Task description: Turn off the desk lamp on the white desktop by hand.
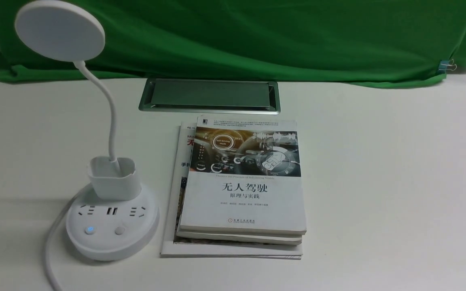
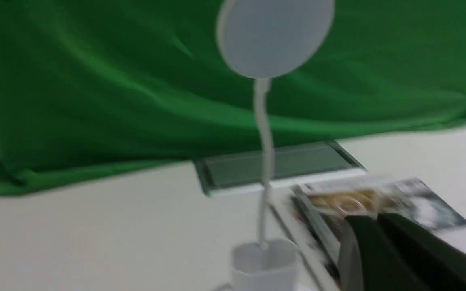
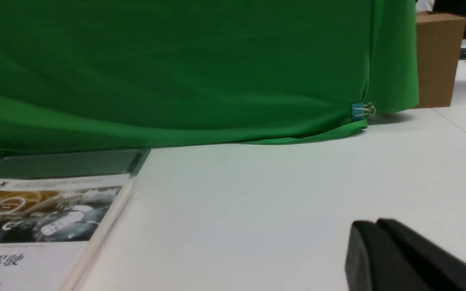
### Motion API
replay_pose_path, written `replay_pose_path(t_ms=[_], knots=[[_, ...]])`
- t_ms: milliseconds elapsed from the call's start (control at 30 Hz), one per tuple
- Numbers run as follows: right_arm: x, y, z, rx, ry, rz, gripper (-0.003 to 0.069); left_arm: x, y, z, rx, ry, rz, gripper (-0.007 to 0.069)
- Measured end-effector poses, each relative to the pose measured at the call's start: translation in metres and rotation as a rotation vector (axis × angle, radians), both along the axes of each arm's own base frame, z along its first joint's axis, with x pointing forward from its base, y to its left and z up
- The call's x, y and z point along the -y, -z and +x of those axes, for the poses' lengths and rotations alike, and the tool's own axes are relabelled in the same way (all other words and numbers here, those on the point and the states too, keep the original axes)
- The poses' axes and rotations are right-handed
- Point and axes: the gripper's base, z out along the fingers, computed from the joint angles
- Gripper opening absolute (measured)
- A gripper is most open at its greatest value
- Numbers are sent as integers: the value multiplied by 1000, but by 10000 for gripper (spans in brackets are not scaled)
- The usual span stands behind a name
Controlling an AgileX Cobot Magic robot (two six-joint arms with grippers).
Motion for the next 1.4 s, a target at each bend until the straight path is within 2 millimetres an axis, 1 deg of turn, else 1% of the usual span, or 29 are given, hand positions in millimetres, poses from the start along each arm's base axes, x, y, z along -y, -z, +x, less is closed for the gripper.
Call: replay_pose_path(t_ms=[33, 67, 100, 133, 167, 233, 300, 333, 567, 1400], knots=[[0, 0, 0, 0, 0, 0, 36, -1, 5, 0, 29, -15, -6, 19], [0, 0, 0, 0, 0, 0, 36, -3, 19, -2, 66, -39, -14, 19], [0, 0, 0, 0, 0, 0, 36, -3, 21, -2, 72, -42, -15, 19], [0, 0, 0, 0, 0, 0, 36, -4, 36, -2, 104, -67, -20, 19], [0, 0, 0, 0, 0, 0, 36, -5, 43, -2, 104, -77, -20, 19], [0, 0, 0, 0, 0, 0, 36, -6, 70, 1, 74, -108, -13, 19], [0, 0, 0, 0, 0, 0, 36, -6, 86, 3, 27, -118, -6, 19], [0, 0, 0, -1, 0, 0, 36, -7, 91, 4, 8, -122, -3, 19], [0, 0, 0, 0, 0, 0, 36, -6, 102, 3, -104, -114, -16, 19], [0, 0, 0, -1, 0, 0, 36, -6, 102, 3, -109, -113, -24, 19]])
